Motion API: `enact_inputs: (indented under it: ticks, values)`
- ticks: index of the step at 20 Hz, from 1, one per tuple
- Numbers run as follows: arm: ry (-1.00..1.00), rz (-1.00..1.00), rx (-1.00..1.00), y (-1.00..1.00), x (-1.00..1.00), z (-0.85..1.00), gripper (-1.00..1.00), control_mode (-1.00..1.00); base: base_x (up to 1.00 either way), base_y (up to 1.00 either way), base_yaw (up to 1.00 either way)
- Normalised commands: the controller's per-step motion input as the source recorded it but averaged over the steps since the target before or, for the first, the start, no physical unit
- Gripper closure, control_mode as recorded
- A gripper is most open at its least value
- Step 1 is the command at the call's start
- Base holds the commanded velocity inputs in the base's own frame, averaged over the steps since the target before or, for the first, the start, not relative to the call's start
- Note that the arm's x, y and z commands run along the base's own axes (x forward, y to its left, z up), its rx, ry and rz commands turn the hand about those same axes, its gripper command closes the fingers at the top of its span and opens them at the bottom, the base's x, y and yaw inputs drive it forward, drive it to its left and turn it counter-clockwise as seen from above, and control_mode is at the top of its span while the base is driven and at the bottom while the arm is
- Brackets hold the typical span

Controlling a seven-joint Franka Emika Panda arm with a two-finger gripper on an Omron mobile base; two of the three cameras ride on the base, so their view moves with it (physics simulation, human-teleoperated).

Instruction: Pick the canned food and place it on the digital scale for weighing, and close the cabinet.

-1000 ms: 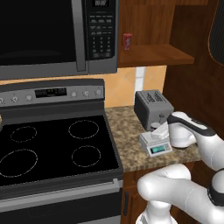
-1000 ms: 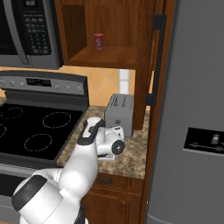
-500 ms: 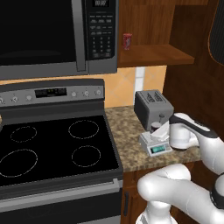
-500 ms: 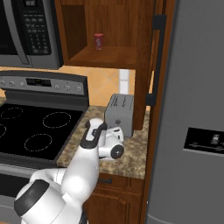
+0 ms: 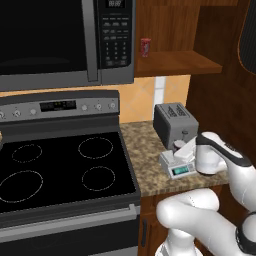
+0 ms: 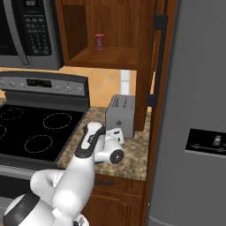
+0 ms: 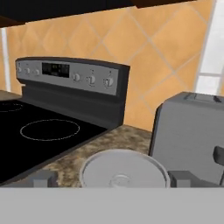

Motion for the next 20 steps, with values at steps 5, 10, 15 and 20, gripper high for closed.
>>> enact_inputs:
  ticks: [5,10,15,20]
  values:
    - [-0.05,0.0,0.0,0.0,-0.05,0.49,-1.0,-1.0,0.0,0.0,0.0]
    - [-0.14,0.0,0.0,0.0,-0.36,0.6,-1.0,-1.0,0.0,0.0,0.0]
    - [-0.21,-0.07,-0.08,0.06,-0.52,0.61,-1.0,-1.0,0.0,0.0,0.0]
    - [0.02,-0.14,-0.18,0.09,-0.38,0.87,-1.0,-1.0,0.0,0.0,0.0]
